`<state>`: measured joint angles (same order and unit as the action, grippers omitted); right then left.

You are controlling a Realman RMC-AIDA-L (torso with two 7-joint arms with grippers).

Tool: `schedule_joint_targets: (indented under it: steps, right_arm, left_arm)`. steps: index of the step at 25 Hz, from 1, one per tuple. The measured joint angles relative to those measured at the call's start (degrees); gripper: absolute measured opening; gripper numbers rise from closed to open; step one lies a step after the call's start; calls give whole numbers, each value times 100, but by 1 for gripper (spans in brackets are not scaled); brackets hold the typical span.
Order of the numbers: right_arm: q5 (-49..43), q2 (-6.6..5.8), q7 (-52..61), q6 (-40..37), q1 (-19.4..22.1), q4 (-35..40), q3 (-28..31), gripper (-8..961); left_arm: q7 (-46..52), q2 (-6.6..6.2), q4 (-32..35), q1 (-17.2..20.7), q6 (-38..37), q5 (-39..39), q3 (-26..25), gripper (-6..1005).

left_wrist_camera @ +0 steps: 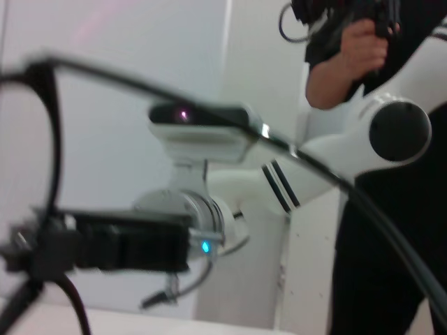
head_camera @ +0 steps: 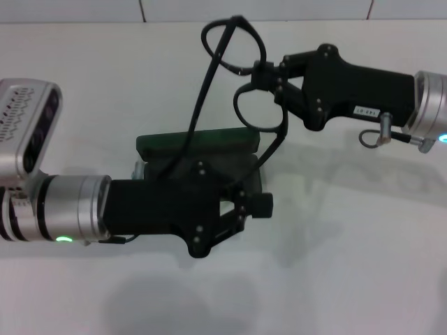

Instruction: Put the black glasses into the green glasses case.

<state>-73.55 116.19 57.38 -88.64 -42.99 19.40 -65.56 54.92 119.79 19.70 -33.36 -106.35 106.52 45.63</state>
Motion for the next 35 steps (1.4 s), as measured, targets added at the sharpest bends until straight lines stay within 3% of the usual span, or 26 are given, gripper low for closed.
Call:
schedule_joint_targets:
  steps: [20,35]
  right_arm:
    - [-19,0,-8,-39,288,24,-686,71]
    - [-19,-20,-14,-212,335,52,-877,74]
  left_arm:
    - [-40,0,-1,105,-16,-824,-5,-1]
    - [-56,9,-1,42,20,-868,-19,-1]
